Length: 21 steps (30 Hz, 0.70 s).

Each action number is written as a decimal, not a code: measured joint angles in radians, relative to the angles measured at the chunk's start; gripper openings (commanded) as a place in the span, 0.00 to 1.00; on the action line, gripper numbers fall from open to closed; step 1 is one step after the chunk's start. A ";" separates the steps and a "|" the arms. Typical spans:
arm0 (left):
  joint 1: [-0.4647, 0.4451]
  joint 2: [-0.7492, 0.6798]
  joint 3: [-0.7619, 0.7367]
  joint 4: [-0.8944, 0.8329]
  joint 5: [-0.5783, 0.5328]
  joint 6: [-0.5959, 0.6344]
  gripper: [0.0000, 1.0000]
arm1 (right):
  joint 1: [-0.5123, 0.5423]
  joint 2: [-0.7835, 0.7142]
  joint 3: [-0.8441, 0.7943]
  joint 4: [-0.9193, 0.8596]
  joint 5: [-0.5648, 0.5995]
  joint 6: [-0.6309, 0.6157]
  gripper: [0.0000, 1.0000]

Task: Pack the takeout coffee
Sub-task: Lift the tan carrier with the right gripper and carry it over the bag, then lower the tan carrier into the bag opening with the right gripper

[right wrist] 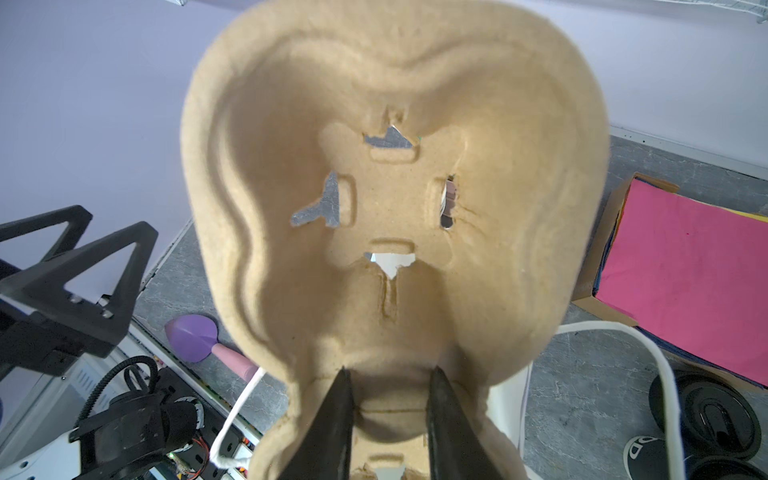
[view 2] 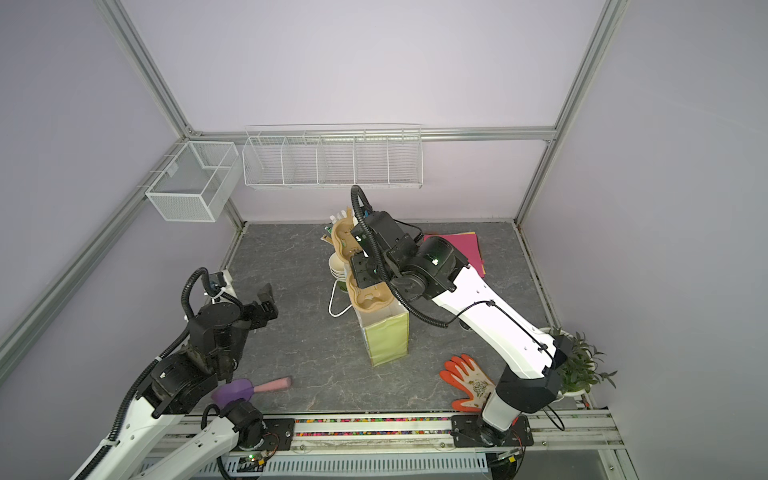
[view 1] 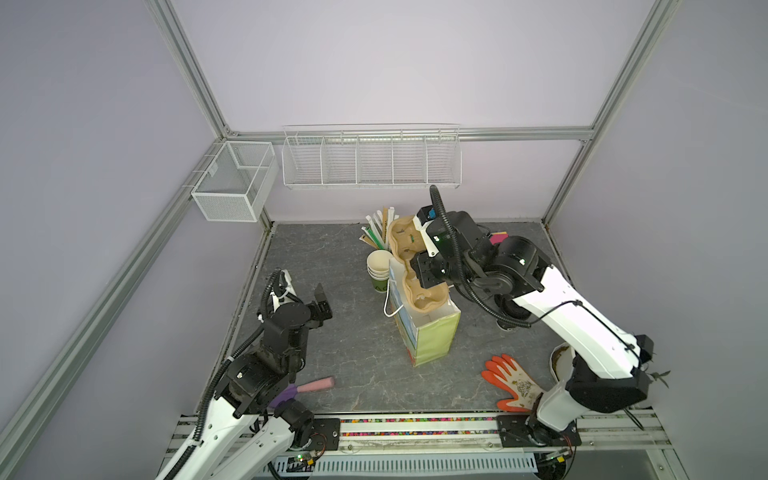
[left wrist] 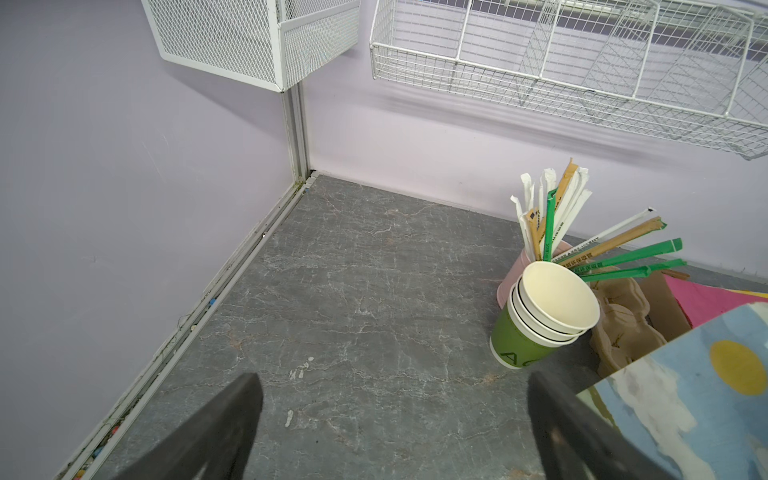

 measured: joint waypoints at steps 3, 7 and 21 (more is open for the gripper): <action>0.000 0.000 0.000 0.000 0.000 0.000 0.99 | 0.000 0.009 -0.013 -0.001 0.010 -0.003 0.29; 0.000 0.000 0.000 0.000 0.000 0.000 0.99 | 0.000 0.010 -0.042 -0.002 0.033 -0.011 0.29; 0.000 0.000 0.000 0.000 0.000 0.000 0.99 | -0.011 0.021 -0.157 0.000 0.048 -0.022 0.28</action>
